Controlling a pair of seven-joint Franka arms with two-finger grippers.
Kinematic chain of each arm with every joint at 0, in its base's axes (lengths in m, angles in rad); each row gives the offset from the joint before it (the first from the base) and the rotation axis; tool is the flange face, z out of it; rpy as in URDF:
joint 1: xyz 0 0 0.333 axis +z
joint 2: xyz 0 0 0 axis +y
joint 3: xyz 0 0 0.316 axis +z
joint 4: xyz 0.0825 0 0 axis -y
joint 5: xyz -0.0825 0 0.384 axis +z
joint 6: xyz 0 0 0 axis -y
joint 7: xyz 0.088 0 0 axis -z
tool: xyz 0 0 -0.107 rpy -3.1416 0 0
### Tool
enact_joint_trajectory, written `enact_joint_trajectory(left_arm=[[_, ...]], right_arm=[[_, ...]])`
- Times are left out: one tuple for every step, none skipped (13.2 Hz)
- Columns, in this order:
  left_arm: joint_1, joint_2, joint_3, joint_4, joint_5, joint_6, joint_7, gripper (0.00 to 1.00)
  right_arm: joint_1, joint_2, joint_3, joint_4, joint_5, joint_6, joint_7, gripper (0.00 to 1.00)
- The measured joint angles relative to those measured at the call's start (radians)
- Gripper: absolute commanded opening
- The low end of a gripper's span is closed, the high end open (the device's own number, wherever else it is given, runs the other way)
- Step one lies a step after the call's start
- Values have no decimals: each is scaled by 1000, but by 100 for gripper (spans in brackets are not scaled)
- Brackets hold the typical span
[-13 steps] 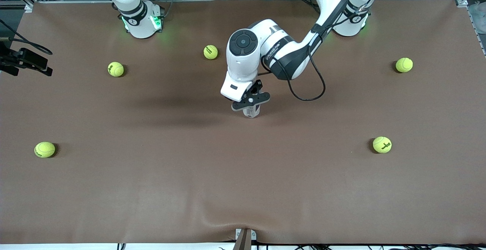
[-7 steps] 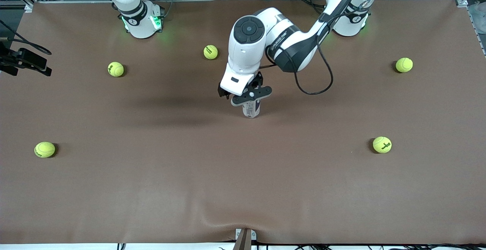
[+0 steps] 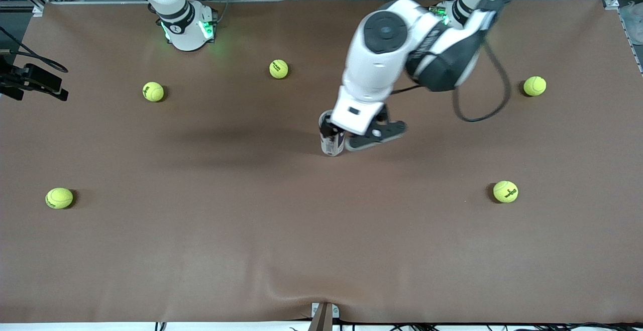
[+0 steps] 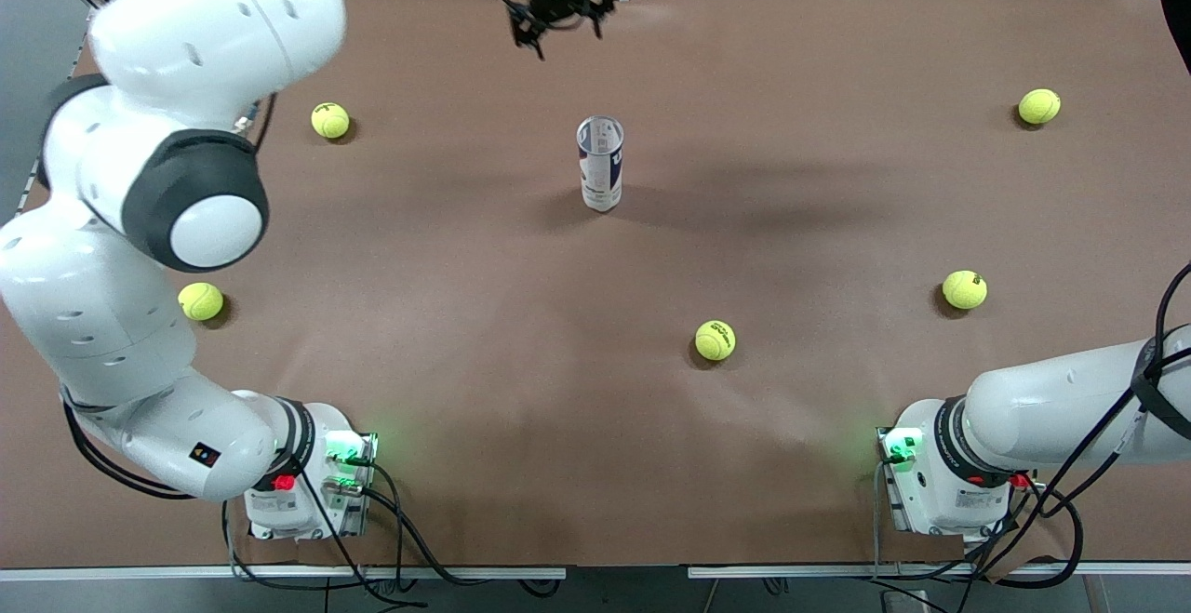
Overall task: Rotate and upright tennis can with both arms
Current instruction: 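Open the left gripper and withdraw it from the standing can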
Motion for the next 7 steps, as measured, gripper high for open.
enact_joint_trajectory(left_arm=[[25,-9,1,0,0,-6,29,100],[49,-13,1,0,0,-8,68,100],[75,-16,1,0,0,-10,111,100],[103,-19,2,0,0,-12,143,100],[134,-24,1,0,0,-14,162,100],[168,-31,-3,0,0,-16,176,100],[205,-40,-14,0,0,-17,194,100]], right_arm=[[0,0,0,0,0,0,0,100],[0,0,0,0,0,0,0,100],[0,0,0,0,0,0,0,100],[0,0,0,0,0,0,0,100],[0,0,1,0,0,0,0,100],[0,0,1,0,0,0,0,100],[0,0,2,0,0,0,0,100]])
